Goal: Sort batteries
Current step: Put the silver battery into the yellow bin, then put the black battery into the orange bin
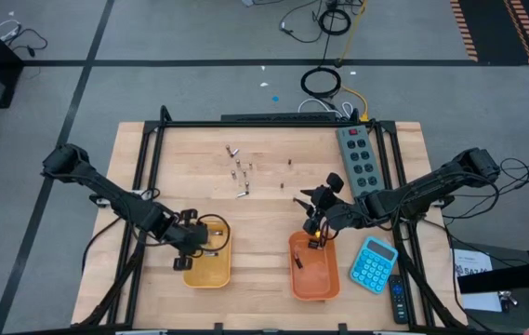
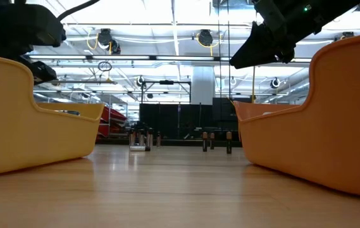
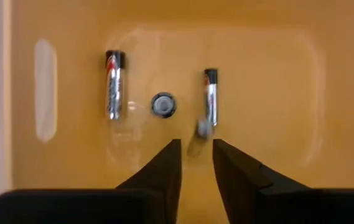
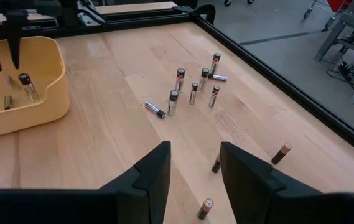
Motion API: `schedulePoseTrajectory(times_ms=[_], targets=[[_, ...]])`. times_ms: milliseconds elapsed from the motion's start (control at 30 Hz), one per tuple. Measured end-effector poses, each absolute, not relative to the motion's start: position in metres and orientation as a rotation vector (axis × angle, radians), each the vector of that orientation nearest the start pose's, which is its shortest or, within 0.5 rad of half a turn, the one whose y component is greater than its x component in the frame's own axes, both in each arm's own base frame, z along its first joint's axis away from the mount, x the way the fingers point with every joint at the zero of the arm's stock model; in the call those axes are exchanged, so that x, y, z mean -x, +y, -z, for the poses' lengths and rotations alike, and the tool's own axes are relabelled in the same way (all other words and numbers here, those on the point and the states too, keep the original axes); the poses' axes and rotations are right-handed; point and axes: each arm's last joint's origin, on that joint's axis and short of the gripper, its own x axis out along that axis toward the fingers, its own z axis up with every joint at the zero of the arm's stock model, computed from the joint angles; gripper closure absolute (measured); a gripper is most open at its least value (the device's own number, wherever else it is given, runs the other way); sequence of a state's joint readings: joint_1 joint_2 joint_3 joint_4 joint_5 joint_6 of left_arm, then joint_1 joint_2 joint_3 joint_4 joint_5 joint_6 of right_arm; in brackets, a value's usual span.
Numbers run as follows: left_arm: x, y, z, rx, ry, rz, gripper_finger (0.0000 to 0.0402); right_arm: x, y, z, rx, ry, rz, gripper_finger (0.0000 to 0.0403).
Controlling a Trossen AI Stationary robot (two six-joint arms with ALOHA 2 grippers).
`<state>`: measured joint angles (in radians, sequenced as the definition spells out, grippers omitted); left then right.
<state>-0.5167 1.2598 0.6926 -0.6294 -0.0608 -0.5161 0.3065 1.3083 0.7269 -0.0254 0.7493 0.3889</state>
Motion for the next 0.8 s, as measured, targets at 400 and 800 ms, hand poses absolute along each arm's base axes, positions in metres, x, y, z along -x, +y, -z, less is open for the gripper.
schedulePoseTrajectory(times_ms=[400, 800], targets=[[-0.182, -0.087, -0.212, 0.053, 1.026, 0.106, 0.0267, -0.256, 0.060, -0.223, -0.086, 0.429, 0.525, 0.0273], [-0.203, -0.058, -0.251, -0.201, 0.577, -0.088, 0.0267, -0.268, 0.054, -0.200, -0.139, 0.531, 0.494, 0.0273]])
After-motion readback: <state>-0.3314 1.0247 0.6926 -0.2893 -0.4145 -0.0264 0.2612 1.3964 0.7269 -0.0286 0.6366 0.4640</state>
